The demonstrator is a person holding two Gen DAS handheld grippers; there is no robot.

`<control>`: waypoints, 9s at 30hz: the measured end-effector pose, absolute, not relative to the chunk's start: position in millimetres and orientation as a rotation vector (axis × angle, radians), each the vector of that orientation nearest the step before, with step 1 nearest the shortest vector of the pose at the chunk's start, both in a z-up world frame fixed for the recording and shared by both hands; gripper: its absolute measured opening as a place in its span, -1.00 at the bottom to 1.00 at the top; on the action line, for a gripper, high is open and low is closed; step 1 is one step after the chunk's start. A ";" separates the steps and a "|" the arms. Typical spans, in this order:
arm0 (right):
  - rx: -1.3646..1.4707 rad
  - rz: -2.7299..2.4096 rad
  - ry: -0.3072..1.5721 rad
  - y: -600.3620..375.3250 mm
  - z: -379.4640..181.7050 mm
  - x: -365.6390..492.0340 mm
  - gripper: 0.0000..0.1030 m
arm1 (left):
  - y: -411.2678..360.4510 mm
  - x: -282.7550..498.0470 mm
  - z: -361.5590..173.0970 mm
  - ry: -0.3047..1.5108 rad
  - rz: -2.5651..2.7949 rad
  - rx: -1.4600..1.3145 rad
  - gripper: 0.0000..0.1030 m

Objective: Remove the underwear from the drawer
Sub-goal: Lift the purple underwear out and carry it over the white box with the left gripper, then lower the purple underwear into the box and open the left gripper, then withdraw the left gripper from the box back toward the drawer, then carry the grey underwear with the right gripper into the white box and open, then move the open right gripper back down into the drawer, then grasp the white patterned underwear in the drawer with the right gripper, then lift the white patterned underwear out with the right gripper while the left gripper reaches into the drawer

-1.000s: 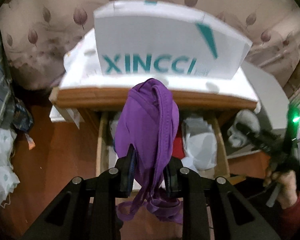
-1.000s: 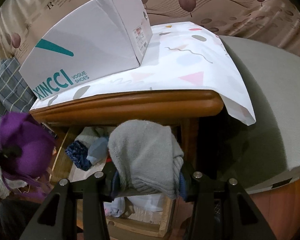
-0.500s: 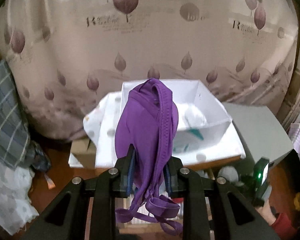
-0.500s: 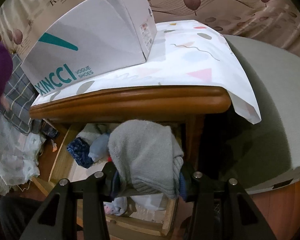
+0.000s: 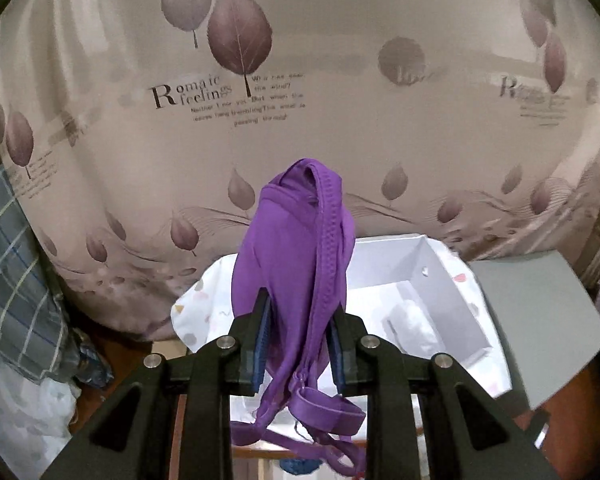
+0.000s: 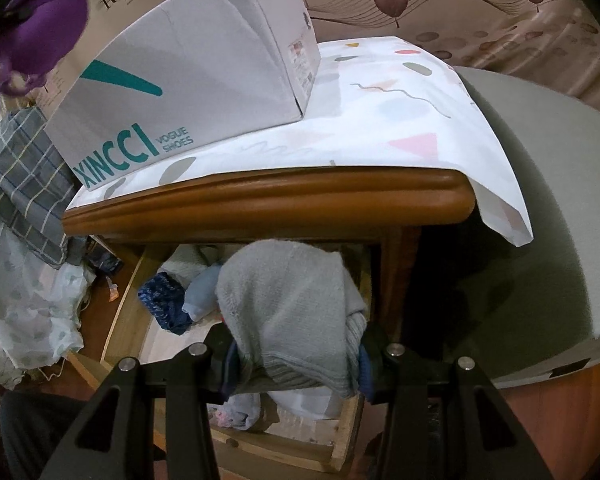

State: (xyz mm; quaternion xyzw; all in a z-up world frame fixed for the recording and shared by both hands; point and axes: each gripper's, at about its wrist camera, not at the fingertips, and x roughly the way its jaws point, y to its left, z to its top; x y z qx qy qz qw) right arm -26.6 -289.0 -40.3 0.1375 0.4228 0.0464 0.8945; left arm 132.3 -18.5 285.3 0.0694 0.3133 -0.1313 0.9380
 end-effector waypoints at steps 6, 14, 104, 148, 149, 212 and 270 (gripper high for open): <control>0.289 0.104 0.881 -288.5 -41.0 -25.3 -0.12 | -29.2 174.7 246.4 0.727 -0.258 0.159 -0.56; 0.289 0.111 0.887 -286.5 -42.6 -23.5 -0.12 | -37.7 209.8 188.8 0.830 -0.227 0.189 -0.56; 0.029 0.102 0.832 -236.6 57.9 -36.6 -0.12 | 131.9 52.7 22.6 0.850 0.168 -0.165 0.73; -0.098 -0.002 0.913 -210.9 124.4 175.5 0.53 | 166.5 62.6 13.9 0.912 0.263 -0.238 0.73; -0.093 -0.002 0.903 -211.5 129.5 173.5 0.53 | 164.8 63.3 13.5 0.914 0.260 -0.234 0.73; 0.080 -0.017 1.894 -117.0 -215.3 62.7 0.10 | 138.5 63.7 11.5 0.949 0.146 -0.166 0.73; 0.401 0.048 0.931 -274.3 -54.1 -21.4 -0.33 | -9.6 88.6 -96.6 1.188 -0.436 0.609 0.25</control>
